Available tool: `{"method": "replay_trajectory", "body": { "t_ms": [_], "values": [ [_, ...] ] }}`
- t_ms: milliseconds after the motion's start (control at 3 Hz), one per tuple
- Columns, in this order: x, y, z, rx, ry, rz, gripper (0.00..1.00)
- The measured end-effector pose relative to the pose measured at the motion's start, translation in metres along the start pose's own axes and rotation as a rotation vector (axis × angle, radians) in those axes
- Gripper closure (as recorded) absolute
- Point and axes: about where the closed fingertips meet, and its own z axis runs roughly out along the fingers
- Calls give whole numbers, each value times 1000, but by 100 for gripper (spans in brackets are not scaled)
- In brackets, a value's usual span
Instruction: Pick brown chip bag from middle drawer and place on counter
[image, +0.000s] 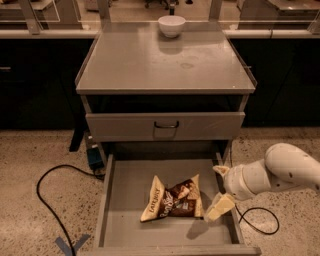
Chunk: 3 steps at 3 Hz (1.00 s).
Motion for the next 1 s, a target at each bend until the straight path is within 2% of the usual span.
{"method": "replay_trajectory", "body": {
  "t_ms": [333, 667, 1000],
  "values": [
    [11, 8, 39, -38, -7, -18, 0],
    [11, 8, 39, -38, -7, -18, 0],
    [15, 9, 55, -62, -15, -10, 0]
  ]
}}
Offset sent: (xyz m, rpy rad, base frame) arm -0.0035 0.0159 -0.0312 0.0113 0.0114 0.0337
